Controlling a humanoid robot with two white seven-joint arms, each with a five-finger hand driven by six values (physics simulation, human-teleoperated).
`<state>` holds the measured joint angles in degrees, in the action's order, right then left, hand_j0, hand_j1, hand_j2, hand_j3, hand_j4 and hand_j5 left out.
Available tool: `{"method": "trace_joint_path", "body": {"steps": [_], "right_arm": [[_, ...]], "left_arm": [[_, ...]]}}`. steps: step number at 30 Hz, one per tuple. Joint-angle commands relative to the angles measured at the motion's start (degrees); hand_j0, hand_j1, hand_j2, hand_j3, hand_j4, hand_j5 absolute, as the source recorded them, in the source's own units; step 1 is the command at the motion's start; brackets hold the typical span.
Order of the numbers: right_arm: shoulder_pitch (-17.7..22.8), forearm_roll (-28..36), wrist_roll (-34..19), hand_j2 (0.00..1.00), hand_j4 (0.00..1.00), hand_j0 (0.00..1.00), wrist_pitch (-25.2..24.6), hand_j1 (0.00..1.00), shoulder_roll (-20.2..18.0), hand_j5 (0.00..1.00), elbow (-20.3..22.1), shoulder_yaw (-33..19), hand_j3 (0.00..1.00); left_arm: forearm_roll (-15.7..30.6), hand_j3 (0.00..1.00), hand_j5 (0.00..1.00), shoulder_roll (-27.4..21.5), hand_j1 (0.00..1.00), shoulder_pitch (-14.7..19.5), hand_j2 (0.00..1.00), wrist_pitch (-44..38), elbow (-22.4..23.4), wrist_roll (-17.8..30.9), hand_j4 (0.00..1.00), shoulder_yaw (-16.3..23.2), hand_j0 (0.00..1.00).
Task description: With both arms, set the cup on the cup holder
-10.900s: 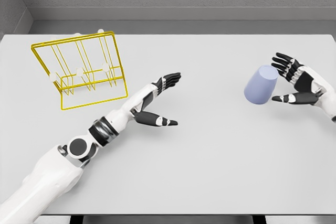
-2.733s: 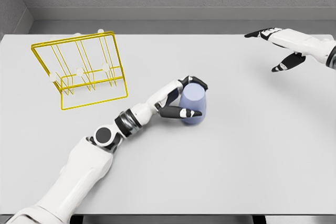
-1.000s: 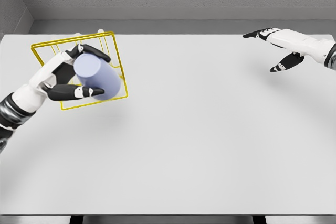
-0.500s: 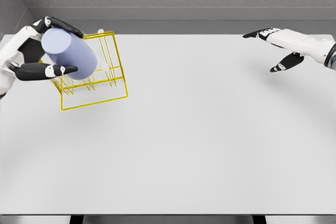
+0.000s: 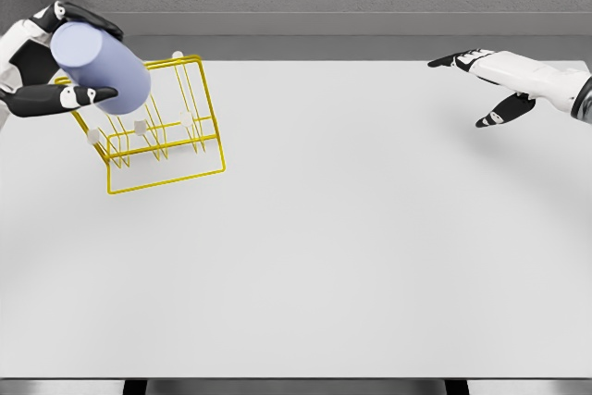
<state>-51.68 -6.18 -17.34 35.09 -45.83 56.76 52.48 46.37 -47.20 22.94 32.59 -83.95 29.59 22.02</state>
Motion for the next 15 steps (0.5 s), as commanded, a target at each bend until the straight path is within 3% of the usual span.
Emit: {"method": "trace_joint_path", "body": {"steps": [1,15], "right_arm": [[0.0,0.38,0.03,1.0,1.0,1.0,-0.09,1.0,-0.05,1.0,0.02,-0.1,1.0],[0.0,0.38,0.03,1.0,1.0,1.0,-0.09,1.0,0.04,1.0,0.02,-0.1,1.0]], "left_arm": [[0.03,0.43,0.43,0.17,0.43,0.0,0.43,-0.07,0.89,-0.06,0.43,0.13,0.43],[-2.43,0.43,0.43,2.64,0.43,-1.49,0.43,0.1,2.12,0.12,0.43,0.83,0.43]]}}
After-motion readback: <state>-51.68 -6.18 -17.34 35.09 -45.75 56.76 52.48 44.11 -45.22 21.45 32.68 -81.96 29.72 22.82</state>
